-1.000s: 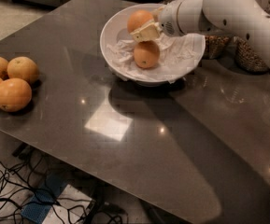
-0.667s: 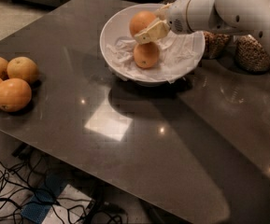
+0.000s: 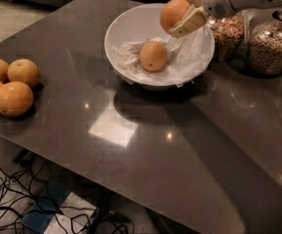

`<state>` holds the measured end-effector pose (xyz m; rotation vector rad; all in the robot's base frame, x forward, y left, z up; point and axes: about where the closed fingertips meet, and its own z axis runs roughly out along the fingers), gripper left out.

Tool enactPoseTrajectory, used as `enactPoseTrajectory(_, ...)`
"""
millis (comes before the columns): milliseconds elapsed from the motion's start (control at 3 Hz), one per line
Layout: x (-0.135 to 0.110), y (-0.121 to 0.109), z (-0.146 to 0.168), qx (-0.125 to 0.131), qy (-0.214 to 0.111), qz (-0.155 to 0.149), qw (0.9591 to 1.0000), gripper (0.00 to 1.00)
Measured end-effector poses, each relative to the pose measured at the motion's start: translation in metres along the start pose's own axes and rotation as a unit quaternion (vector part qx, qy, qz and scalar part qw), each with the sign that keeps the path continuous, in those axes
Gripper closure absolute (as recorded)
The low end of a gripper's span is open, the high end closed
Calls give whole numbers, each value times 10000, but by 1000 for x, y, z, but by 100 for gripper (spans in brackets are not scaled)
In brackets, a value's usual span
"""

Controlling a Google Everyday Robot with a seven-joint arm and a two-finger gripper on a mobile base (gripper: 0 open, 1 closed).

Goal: Pick orange from white bowl

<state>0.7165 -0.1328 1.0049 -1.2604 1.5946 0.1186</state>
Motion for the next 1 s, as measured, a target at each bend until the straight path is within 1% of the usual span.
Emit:
enactPoseTrajectory(333, 7, -6, -26, -192, 254, -517, 9982, 100)
enactPoseTrajectory(667, 6, 2, -41, -515, 253, -810, 9951, 100)
enactPoseTrajectory(1000, 6, 6, -41, -591, 263, -831, 9944, 100)
